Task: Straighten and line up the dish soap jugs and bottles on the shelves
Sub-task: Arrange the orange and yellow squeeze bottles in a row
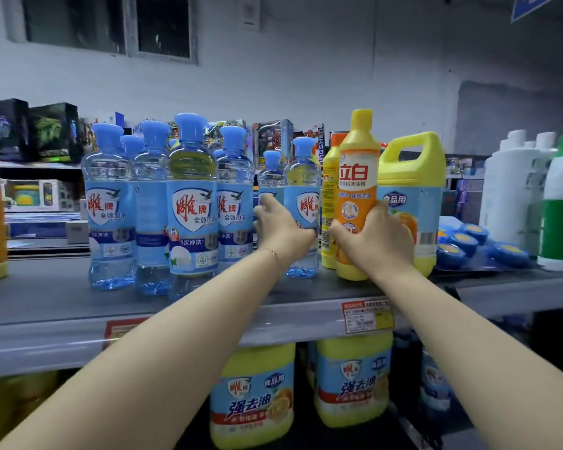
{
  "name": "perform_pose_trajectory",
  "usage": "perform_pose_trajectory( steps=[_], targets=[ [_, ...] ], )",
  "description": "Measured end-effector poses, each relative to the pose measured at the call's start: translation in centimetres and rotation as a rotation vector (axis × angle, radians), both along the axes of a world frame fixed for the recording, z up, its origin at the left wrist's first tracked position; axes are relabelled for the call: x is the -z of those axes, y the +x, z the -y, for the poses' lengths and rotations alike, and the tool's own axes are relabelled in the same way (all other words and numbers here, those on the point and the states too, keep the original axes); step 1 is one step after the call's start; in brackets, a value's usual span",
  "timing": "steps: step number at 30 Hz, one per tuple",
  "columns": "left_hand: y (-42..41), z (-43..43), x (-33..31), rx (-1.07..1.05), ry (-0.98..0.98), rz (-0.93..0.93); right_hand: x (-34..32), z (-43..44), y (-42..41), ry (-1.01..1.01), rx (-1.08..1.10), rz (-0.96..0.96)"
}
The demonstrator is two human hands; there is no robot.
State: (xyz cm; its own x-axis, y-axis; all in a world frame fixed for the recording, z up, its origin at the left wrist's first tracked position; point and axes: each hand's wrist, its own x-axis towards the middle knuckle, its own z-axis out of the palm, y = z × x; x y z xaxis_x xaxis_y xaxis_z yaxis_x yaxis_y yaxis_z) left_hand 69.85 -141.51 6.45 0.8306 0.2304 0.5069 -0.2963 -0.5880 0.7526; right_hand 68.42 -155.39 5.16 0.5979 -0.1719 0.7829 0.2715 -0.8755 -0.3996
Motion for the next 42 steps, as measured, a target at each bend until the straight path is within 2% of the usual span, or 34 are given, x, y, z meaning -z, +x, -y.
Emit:
perform_pose_trajectory(
  steps=[2, 4, 7, 14, 18, 20, 22, 24, 25, 28, 30, 31, 36, 42],
  targets=[
    [0.8, 0.6, -0.1, 0.065, -0.17, -0.098, -0.3, 0.2, -0.5, -0.023, 0.011, 0.015],
    [1.4, 1.1, 0.2, 0.153, -0.251, -0.124, -0.5, 0.5, -1.0, -0.025, 0.022, 0.015],
    [2.3, 1.7, 0.7, 0.108, -0.201, -0.087, -0.5, 1.1, -1.3, -0.003, 0.032, -0.003],
    [2.3, 0.9, 0.6, -0.227, -0.067, 0.016, 0.6, 2.2, -1.2, 0.029, 0.038, -0.03],
    [2.2, 0.6, 1.3, -0.221, 0.139, 0.138, 0.7, 2.4, -1.1, 0.021, 0.037, -0.016],
    [1.9, 0.9, 1.2, -0.259, 0.271, 0.261, 0.7, 2.5, -1.0, 0.015, 0.038, -0.013],
    [1.9, 1.5, 0.9, -0.289, 0.477, 0.45, 0.7, 2.5, -0.8, 0.011, 0.046, -0.006],
    [2.2, 2.4, 0.5, -0.207, 0.643, 0.527, 0.7, 2.5, -0.7, 0.018, 0.048, 0.001],
    [2.4, 2.8, 0.2, -0.117, 0.62, 0.489, 0.7, 2.6, -0.6, 0.025, 0.045, 0.005],
    [4.1, 4.6, -0.4, 0.144, 0.228, 0.142, 0.9, 2.9, -0.4, 0.043, 0.034, 0.02],
    [5.1, 5.4, -0.5, 0.223, 0.006, -0.054, 1.0, 3.0, -0.2, 0.056, 0.017, 0.027],
    [5.4, 5.7, -0.5, 0.231, -0.044, -0.111, 1.0, 3.0, -0.2, 0.058, 0.012, 0.029],
    [6.9, 5.7, 0.1, 0.212, -0.124, -0.143, 1.1, 3.0, -0.1, 0.029, 0.006, 0.006],
    [5.7, 3.6, -1.4, 0.388, -0.101, -0.261, 1.1, 3.1, 0.1, 0.049, -0.003, 0.01]
  ],
)
